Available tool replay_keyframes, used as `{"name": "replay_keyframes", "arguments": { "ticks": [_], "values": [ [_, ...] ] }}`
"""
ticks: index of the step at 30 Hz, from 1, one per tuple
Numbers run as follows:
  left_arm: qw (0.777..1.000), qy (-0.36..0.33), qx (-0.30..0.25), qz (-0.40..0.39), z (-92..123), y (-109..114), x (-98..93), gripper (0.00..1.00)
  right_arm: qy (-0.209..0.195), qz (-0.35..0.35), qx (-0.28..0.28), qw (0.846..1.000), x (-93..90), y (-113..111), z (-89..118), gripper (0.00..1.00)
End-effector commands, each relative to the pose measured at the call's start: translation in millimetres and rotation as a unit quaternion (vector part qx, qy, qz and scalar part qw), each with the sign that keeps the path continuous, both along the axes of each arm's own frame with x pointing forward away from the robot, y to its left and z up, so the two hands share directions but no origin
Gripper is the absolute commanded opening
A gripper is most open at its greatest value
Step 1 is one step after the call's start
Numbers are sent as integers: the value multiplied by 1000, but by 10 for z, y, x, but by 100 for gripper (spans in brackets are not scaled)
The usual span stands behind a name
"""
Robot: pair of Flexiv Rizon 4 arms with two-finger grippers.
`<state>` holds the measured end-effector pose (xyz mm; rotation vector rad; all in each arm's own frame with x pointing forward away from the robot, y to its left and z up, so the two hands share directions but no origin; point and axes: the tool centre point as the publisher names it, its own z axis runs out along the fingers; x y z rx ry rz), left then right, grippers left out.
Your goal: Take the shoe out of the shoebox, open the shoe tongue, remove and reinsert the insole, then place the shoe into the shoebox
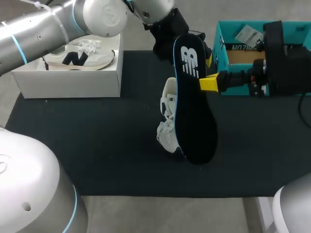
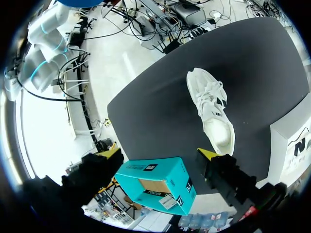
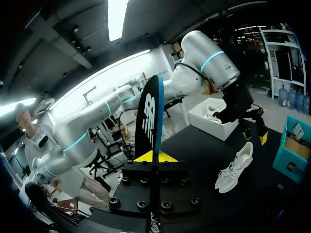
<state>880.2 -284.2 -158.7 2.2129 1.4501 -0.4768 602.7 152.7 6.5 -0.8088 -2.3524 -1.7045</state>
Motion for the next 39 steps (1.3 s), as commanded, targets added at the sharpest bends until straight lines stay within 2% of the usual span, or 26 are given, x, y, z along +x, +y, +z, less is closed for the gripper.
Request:
{"name": "replay_keyframes", "arguments": {
  "ticks": [1,3,8,11,18,22,28,32,37,39],
  "values": [
    [998,16,-45,32,108,-11,22,100,-52,-193,-105,974,-105,68,-4,0],
    [996,18,-70,55,198,-25,37,100,-52,-193,-105,974,-105,68,-4,0],
    [990,15,-108,87,390,-19,27,100,-54,-201,-57,976,183,-77,11,0],
    [987,15,-124,97,472,-7,7,100,-50,-196,-59,978,357,-185,-8,0],
    [981,17,-159,113,558,62,28,100,-23,-209,-28,977,728,-446,25,0],
    [978,20,-174,113,517,149,79,100,-15,-228,-15,974,910,-598,23,0],
    [971,29,-217,97,542,265,67,100,39,-241,5,970,1113,-744,-55,0],
    [965,35,-245,85,579,310,45,100,82,-244,38,966,1242,-823,-84,0],
    [958,45,-271,80,649,319,20,100,132,-249,79,956,1482,-960,-159,0],
    [954,52,-285,76,710,321,-5,100,164,-244,95,951,1586,-1011,-192,0]
  ]
}}
